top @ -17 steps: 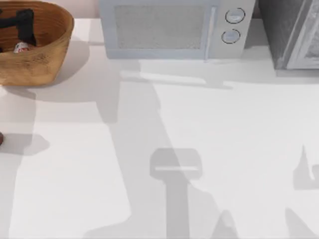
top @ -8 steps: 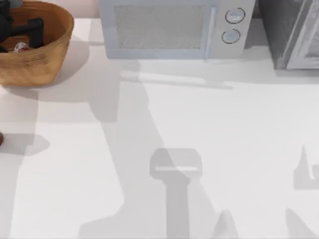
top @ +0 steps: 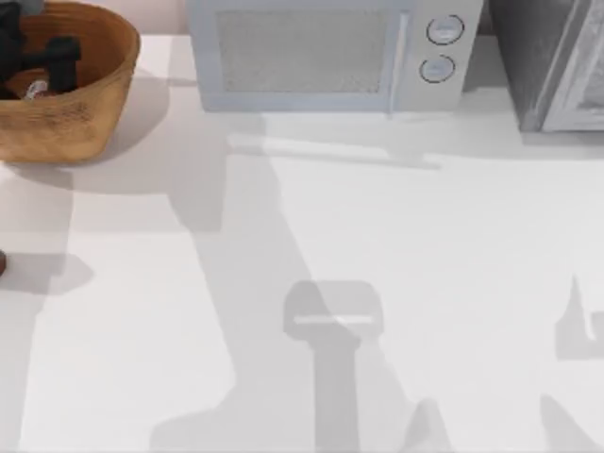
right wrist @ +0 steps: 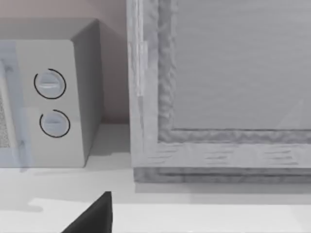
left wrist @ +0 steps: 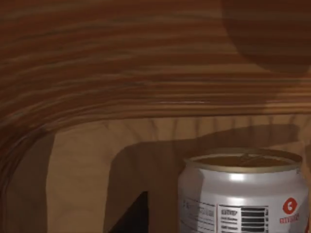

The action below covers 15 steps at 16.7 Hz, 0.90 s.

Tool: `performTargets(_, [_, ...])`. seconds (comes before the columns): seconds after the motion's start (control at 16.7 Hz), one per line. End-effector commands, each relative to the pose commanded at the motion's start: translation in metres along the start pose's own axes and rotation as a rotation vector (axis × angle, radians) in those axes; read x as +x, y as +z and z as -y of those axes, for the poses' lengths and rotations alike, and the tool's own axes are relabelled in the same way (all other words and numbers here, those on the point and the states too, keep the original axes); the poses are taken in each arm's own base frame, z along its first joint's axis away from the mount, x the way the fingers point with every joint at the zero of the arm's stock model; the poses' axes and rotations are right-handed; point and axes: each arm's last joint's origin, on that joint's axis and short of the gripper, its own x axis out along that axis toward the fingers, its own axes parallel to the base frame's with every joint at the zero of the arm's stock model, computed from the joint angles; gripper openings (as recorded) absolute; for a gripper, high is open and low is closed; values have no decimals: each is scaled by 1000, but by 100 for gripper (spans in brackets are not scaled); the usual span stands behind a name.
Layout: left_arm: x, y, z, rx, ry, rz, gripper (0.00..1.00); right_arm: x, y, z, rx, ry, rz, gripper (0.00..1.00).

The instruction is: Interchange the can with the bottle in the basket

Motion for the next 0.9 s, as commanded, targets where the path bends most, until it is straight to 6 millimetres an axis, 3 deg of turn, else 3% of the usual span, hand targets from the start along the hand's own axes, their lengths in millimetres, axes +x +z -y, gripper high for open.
performTargets(0.48, [0, 0, 0, 0, 0, 0, 2, 0, 0, 0, 0, 0, 0, 100])
performTargets(0.9, [0, 0, 0, 0, 0, 0, 0, 0, 0, 0, 0, 0, 0, 100])
